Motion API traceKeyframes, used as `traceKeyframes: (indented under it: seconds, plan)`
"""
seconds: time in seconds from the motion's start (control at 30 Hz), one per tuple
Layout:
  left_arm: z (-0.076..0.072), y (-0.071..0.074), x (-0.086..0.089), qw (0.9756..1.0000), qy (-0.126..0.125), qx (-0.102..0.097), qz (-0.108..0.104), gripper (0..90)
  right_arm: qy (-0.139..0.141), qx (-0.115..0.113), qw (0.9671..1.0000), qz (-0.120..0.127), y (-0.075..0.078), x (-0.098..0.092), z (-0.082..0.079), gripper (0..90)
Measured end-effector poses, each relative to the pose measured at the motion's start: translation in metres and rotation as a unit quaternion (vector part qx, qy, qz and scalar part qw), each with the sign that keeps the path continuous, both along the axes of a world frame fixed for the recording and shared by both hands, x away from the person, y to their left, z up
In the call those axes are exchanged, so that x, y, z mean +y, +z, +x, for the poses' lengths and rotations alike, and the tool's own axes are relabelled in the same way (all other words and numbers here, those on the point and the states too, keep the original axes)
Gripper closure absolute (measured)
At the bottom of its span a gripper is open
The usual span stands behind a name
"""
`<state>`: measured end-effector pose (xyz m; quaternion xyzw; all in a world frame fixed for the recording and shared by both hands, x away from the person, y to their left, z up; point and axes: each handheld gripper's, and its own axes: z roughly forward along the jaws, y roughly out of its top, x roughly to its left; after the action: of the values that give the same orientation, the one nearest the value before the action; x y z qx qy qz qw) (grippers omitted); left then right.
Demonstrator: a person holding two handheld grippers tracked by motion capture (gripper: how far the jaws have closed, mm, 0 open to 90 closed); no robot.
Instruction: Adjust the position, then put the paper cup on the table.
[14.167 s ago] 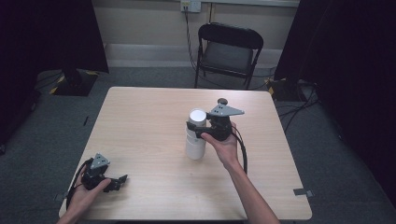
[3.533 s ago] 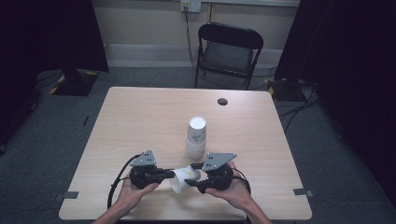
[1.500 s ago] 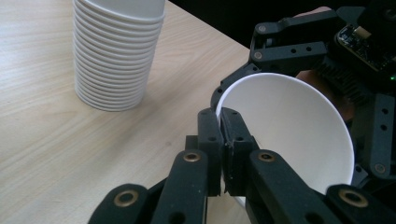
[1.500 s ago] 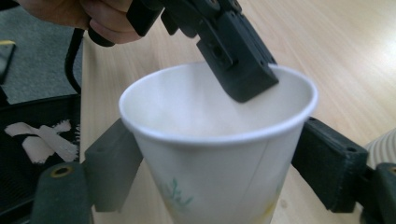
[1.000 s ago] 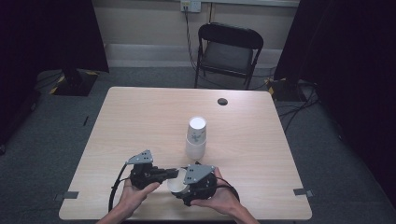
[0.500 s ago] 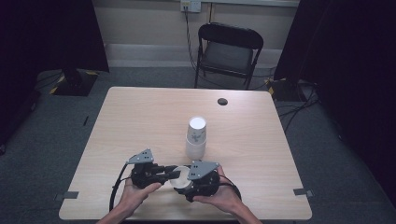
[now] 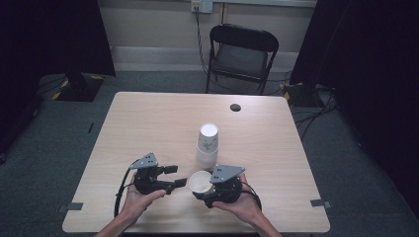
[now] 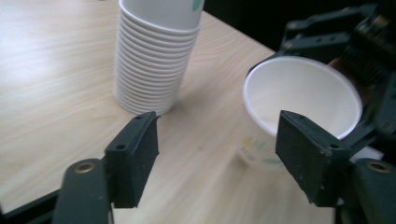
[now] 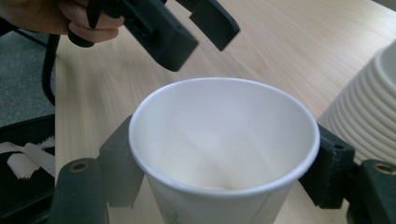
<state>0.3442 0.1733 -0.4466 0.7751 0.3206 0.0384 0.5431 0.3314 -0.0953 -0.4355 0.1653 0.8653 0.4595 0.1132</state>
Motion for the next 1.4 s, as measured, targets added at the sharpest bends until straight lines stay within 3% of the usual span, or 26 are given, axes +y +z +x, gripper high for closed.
traceKeyframes:
  seconds: [0.17,0.27,0.3,0.37,0.43,0.53,0.6,0.63,0.67,0.7,0.77,0.83,0.9,0.93,0.97,1.07,1.1,1.13,1.23,1.3,1.33,1.4]
  plan:
    - [0.001,0.001,0.003,0.9986,0.022,-0.029,0.039,25.4,-0.018,0.003,0.9998,0.009,0.002,-0.01,0.004,27.4]
    - [0.003,-0.003,0.006,0.9953,0.039,-0.043,0.077,24.5,-0.033,0.002,0.9994,0.013,0.003,-0.015,0.008,27.5]
    - [0.005,-0.006,0.012,0.9927,0.05,-0.049,0.099,24.3,-0.038,0.0,0.9992,0.015,0.004,-0.017,0.01,27.6]
    - [0.006,-0.008,0.013,0.9928,0.051,-0.046,0.098,23.5,-0.048,0.0,0.9986,0.02,0.005,-0.02,0.013,27.6]
    - [0.011,-0.012,0.022,0.9904,0.063,-0.04,0.117,22.5,-0.059,0.002,0.998,0.024,0.007,-0.024,0.016,27.7]
    - [0.013,-0.014,0.026,0.9898,0.068,-0.032,0.121,21.7,-0.064,0.003,0.9977,0.023,0.007,-0.026,0.017,27.8]
    - [0.015,-0.016,0.03,0.9875,0.074,-0.023,0.138,17.0,-0.069,0.007,0.9972,0.027,0.006,-0.028,0.02,27.9]
    - [0.017,-0.019,0.035,0.9846,0.088,-0.021,0.15,16.8,-0.08,0.014,0.9961,0.036,0.006,-0.032,0.024,27.8]
    - [0.017,-0.019,0.035,0.9846,0.088,-0.021,0.15,16.7,-0.08,0.014,0.9961,0.036,0.006,-0.032,0.024,27.8]
    - [0.02,-0.021,0.039,0.9829,0.095,-0.006,0.157,16.6,-0.092,0.02,0.9946,0.044,0.005,-0.037,0.028,27.8]
    - [0.021,-0.022,0.041,0.9823,0.098,-0.006,0.16,16.6,-0.104,0.025,0.9927,0.056,0.005,-0.043,0.032,27.9]
    - [0.023,-0.025,0.043,0.979,0.104,0.003,0.175,16.8,-0.115,0.026,0.9912,0.061,0.005,-0.049,0.035,28.0]
    - [0.023,-0.027,0.044,0.9759,0.106,0.001,0.191,17.3,-0.125,0.026,0.9897,0.063,0.005,-0.054,0.038,28.1]
    - [0.023,-0.027,0.044,0.9759,0.106,0.001,0.191,17.3,-0.125,0.026,0.9897,0.063,0.005,-0.054,0.038,28.1]
    - [0.023,-0.026,0.045,0.9736,0.109,-0.001,0.2,17.3,-0.132,0.025,0.9891,0.061,0.005,-0.056,0.039,28.0]
    - [0.021,-0.028,0.046,0.9716,0.112,0.002,0.208,17.3,-0.149,0.02,0.9866,0.063,0.008,-0.064,0.044,28.1]
    - [0.02,-0.031,0.048,0.9673,0.123,-0.004,0.222,17.3,-0.162,0.014,0.9844,0.067,0.01,-0.069,0.048,28.0]
    - [0.02,-0.031,0.048,0.9673,0.123,-0.004,0.222,17.3,-0.162,0.014,0.9844,0.067,0.01,-0.069,0.048,28.0]
    - [0.021,-0.038,0.055,0.9631,0.136,0.011,0.232,17.5,-0.178,0.006,0.9816,0.069,0.012,-0.076,0.055,28.0]
    - [0.018,-0.042,0.058,0.9585,0.142,0.022,0.246,17.9,-0.188,0.007,0.9796,0.071,0.012,-0.08,0.06,27.9]
    - [0.016,-0.042,0.06,0.9574,0.142,0.024,0.25,17.9,-0.192,0.009,0.9788,0.072,0.012,-0.082,0.062,27.9]
    - [0.013,-0.044,0.063,0.9589,0.142,0.03,0.244,17.9,-0.196,0.01,0.9779,0.071,0.011,-0.084,0.067,27.9]
